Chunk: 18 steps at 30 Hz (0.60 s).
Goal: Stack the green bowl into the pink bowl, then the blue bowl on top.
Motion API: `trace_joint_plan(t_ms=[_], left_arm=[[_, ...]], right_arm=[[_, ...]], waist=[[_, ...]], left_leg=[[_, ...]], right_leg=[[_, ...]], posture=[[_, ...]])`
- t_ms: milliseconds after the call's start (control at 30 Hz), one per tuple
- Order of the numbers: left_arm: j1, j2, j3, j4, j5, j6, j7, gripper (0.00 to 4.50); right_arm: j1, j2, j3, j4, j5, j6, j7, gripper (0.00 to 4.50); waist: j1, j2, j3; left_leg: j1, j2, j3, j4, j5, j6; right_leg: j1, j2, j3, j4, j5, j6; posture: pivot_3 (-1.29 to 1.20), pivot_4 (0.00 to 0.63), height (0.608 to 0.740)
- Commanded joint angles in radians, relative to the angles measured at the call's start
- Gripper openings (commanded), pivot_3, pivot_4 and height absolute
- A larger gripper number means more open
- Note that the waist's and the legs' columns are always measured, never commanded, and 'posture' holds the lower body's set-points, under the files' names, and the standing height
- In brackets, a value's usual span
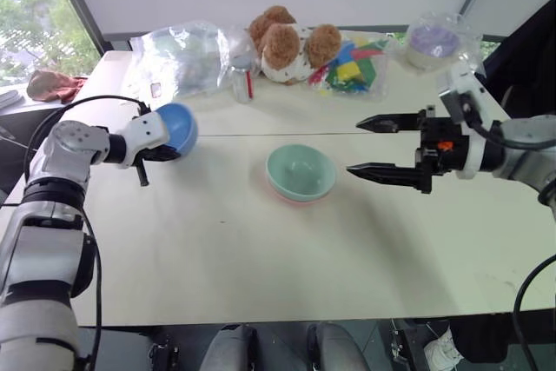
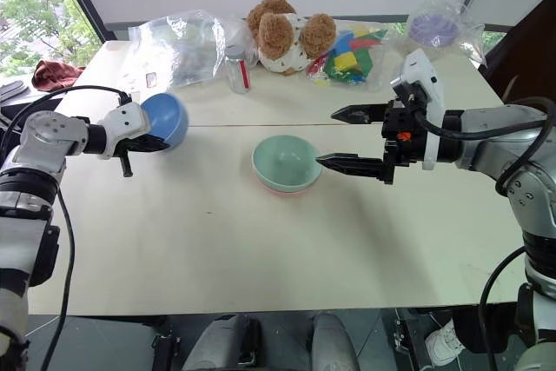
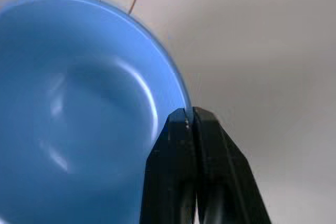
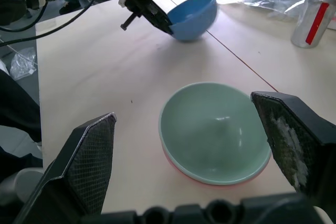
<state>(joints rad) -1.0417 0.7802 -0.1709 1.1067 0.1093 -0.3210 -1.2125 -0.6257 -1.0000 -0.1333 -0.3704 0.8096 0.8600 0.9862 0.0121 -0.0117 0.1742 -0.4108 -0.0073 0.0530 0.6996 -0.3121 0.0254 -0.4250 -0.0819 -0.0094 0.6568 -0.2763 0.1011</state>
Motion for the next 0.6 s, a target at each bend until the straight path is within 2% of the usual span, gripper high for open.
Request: trace_joint_plan(t_ms=[33,167,267,433,600], left_arm=[[-0.067,-0.012,0.041,-0.057,-0.060,-0.007,-0.101,0.02],[-0.125,-0.069,0.062,-0.189,-0.153,0.068,-0.259,0.02],[-0.145,-0.126,0.048,-0.364,-0.243,0.175,-0.375,0.02],[-0.135,-0.144,-0.117,-0.606,-0.419,0.310,-0.402,0.02],[-0.159,-0.148,-0.290,-0.620,-0.480,0.277,-0.402,0.02]], right_arm=[[0.004,-0.021,-0.057,-0.029,0.010,-0.004,-0.004,4.50],[0.020,-0.039,-0.081,-0.032,0.008,0.004,-0.005,4.50],[0.041,-0.055,-0.109,-0.037,0.010,0.017,-0.014,4.50],[0.100,-0.079,-0.183,-0.056,0.032,0.050,-0.034,4.50],[0.168,-0.096,-0.259,-0.100,0.058,0.082,-0.064,4.50]], waist=[[0.001,0.000,0.000],[0.003,0.000,0.000],[0.000,0.000,0.000],[-0.007,0.000,0.000],[-0.008,0.000,0.000]], left_leg=[[0.000,0.000,0.000,0.000,0.000,0.000],[-0.002,0.000,-0.001,0.001,0.001,-0.002],[-0.002,-0.001,-0.001,0.001,0.002,-0.004],[-0.002,0.000,-0.001,0.000,0.002,-0.004],[-0.001,0.000,-0.001,0.000,0.000,0.000]], right_leg=[[0.000,0.000,0.000,0.000,0.000,0.000],[0.000,0.000,-0.001,-0.001,0.000,0.000],[0.000,0.000,-0.001,-0.001,0.000,0.000],[0.000,0.000,0.001,-0.001,0.000,0.000],[0.000,0.000,0.002,0.000,0.000,0.000]], posture=[[0.00,0.150,0.740],[0.00,0.150,0.740],[0.00,0.150,0.740],[0.00,0.150,0.740],[0.00,0.150,0.740]])
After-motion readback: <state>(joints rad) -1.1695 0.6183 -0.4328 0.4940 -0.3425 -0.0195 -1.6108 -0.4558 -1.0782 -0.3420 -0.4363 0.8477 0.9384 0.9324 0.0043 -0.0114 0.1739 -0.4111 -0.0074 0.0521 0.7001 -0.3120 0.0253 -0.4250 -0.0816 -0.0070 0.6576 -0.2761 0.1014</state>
